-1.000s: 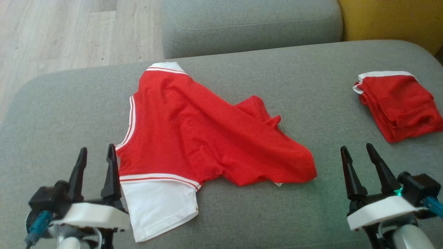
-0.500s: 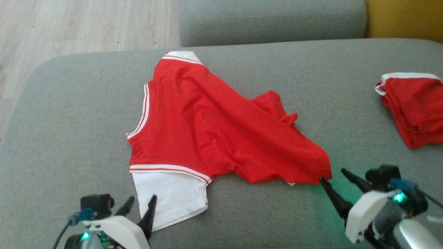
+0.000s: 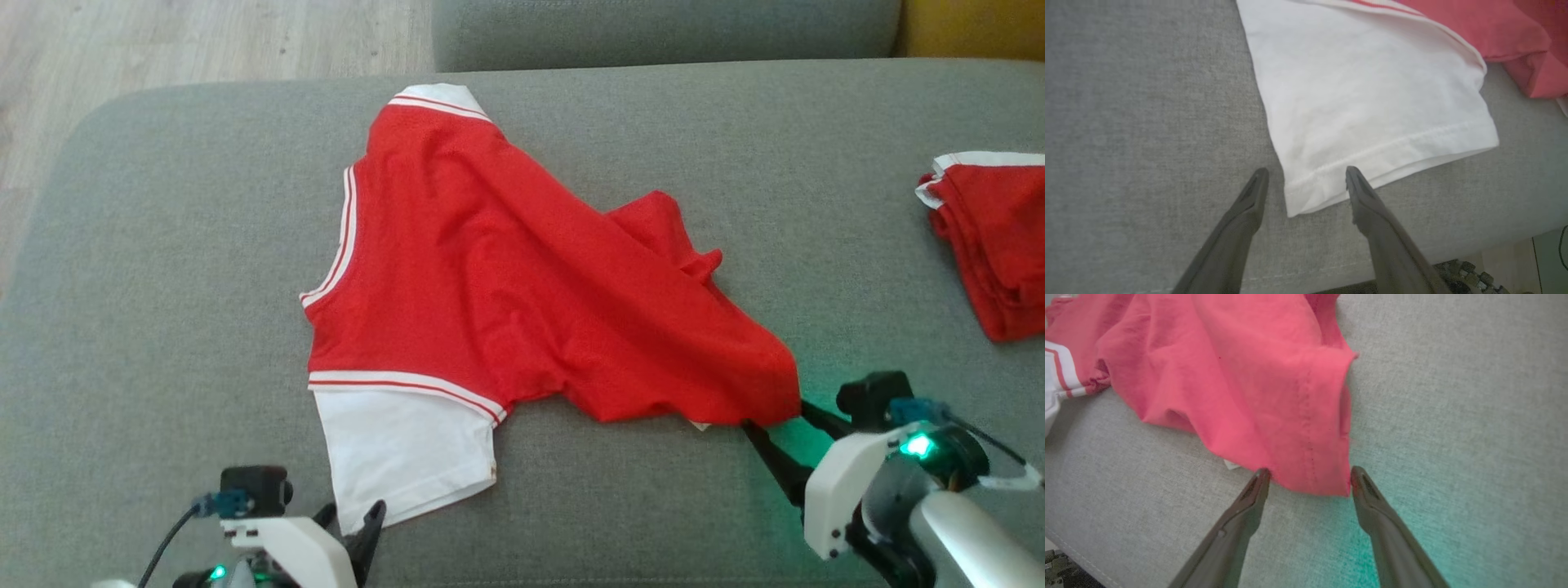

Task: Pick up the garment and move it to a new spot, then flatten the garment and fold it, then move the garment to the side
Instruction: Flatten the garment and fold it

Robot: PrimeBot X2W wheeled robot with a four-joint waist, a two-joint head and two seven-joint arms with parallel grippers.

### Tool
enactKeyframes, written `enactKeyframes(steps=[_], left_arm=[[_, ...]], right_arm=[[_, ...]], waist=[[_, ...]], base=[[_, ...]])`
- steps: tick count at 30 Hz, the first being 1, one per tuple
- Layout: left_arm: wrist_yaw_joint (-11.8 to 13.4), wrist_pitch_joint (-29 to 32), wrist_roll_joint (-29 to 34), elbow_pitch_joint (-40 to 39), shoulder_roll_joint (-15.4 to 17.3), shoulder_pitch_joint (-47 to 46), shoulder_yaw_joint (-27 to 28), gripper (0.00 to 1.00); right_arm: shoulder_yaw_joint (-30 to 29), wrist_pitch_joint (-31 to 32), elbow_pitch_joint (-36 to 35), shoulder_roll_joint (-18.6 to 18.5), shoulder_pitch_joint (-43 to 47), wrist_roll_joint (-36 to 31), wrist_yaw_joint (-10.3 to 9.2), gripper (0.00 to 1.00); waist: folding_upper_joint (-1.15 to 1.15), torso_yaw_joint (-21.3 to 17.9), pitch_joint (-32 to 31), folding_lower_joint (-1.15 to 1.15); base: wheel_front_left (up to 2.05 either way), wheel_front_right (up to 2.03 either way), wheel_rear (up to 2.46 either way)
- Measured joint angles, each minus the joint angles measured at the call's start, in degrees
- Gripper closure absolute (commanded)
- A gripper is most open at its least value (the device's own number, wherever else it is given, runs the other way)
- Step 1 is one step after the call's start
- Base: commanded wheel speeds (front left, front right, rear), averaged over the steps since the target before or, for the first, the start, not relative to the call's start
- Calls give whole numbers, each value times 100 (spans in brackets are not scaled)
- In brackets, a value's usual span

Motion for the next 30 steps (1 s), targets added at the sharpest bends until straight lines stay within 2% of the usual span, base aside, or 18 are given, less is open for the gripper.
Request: enactKeyframes(steps=[2,3,4,5,6,7,8,9,20,25,30], left_arm=[[-43,2,-1,47,-3,-67,-19,0],[-43,25,-5,66,-7,-96,-19,11],[-45,43,-37,78,-9,-114,-19,47],[-47,45,-58,97,-8,-125,-23,62],[-57,63,-57,120,-2,-141,-25,87],[-77,86,-57,154,-1,-173,-29,100],[-103,100,-58,185,-2,-208,-51,100],[-149,101,-58,200,-5,-233,-70,100],[-198,-21,-209,40,1,-160,-56,100],[-202,-207,-377,-555,26,-122,155,100],[-272,-182,-387,-1138,314,-417,371,100]], right_arm=[[66,-81,99,-4,-126,32,0,0],[127,-120,151,-4,-194,66,0,0],[179,-147,190,-3,-249,98,0,0],[229,-191,231,-2,-290,126,0,9],[298,-208,280,-4,-335,152,0,28],[366,-232,320,-7,-359,186,0,59],[443,-256,343,-7,-371,224,0,96],[521,-300,371,-7,-385,257,0,100],[543,-881,390,-64,-433,623,0,100],[325,-1037,-166,-69,-385,1272,0,100],[257,-791,-806,-256,-424,1992,0,100]], waist=[[0,-6,19,0],[0,-8,26,0],[0,-12,32,0],[0,-17,40,0],[0,-22,49,0],[0,-23,52,0],[0,-23,53,0],[0,-23,51,0],[0,-38,-230,0],[0,-76,-345,0],[0,-89,-234,0]], base=[[0,0,0],[0,0,0],[0,0,0],[0,0,0],[0,0,0],[0,0,0],[0,0,0],[0,0,0],[0,0,0],[0,0,0],[0,0,0]])
